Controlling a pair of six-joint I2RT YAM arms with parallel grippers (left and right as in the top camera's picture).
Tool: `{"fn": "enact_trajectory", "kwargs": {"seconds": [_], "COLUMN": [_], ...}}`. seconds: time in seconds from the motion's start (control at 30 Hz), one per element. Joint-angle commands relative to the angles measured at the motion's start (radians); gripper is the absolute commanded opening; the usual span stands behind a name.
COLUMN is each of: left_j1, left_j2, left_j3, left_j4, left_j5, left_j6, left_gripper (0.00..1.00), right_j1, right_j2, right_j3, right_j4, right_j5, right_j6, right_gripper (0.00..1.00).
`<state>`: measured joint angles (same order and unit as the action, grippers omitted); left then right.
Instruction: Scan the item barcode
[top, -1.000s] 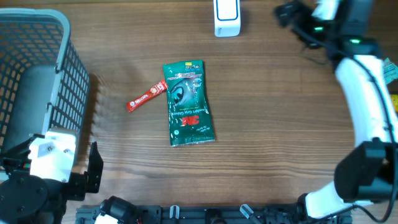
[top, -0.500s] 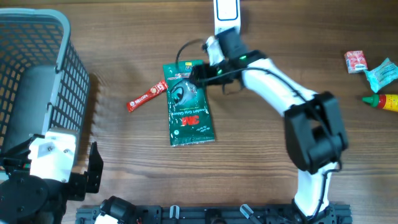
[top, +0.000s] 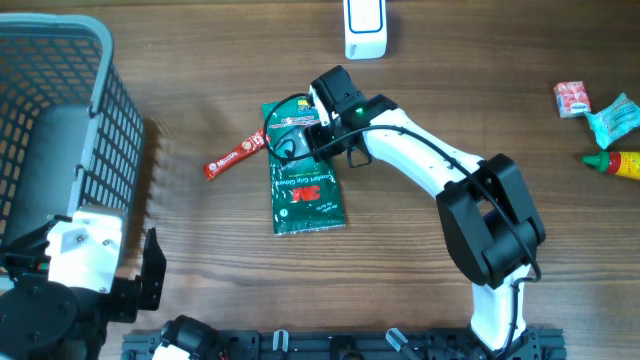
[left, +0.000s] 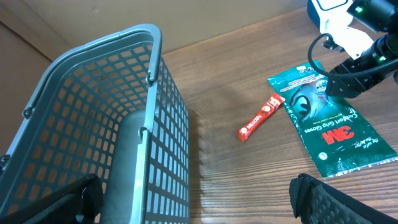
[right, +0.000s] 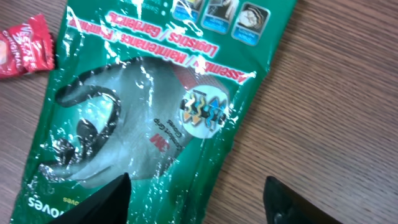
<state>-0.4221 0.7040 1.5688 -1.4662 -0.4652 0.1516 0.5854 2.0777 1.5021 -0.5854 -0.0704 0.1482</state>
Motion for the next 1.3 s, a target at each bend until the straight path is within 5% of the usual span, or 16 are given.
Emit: {"fn": "enact_trajectory", "kwargs": {"seconds": [0.0, 0.27, 0.37, 0.5, 0.77, 1.0, 1.1, 1.13, 1.17, 1.27], "left_j1": [0.008, 0.008, 0.008, 0.008, 0.008, 0.008, 0.008, 0.008, 0.008, 0.008], "left_j2": [0.005, 0.005, 0.005, 0.005, 0.005, 0.005, 0.005, 0.005, 0.005, 0.005], "left_j3": [0.002, 0.002, 0.002, 0.002, 0.002, 0.002, 0.002, 0.002, 0.002, 0.002], "left_j4": [0.002, 0.002, 0.002, 0.002, 0.002, 0.002, 0.002, 0.002, 0.002, 0.002], "left_j5": [0.008, 0.008, 0.008, 0.008, 0.008, 0.008, 0.008, 0.008, 0.008, 0.008], "left_j6": [-0.009, -0.009, -0.009, -0.009, -0.009, -0.009, -0.009, -0.009, -0.009, -0.009], "left_gripper": [1.0, 1.0, 1.0, 1.0, 1.0, 1.0, 1.0, 1.0, 1.0, 1.0], "right_j1": [0.0, 0.001, 0.001, 0.001, -0.031, -0.113, -0.108, -0.105, -0.1, -0.081], "right_j2": [0.04, 0.093, 0.103, 0.106, 0.099, 0.037, -0.011, -0.032, -0.053, -0.106], "right_j3": [0.008, 0.008, 0.008, 0.008, 0.013, 0.028, 0.061, 0.074, 0.085, 0.101], "right_j4": [-0.015, -0.055, -0.058, -0.057, -0.151, -0.198, -0.224, -0.233, -0.237, -0.201], "right_j5": [-0.017, -0.062, -0.061, -0.031, 0.396, 0.406, 0.402, 0.4, 0.384, 0.263], "right_j6": [-0.017, -0.018, -0.017, -0.006, 0.233, 0.217, 0.166, 0.166, 0.165, 0.166], "right_gripper": [0.63, 0.51, 0.37, 0.04, 0.04, 0.04, 0.41, 0.67, 0.79, 0.9]}}
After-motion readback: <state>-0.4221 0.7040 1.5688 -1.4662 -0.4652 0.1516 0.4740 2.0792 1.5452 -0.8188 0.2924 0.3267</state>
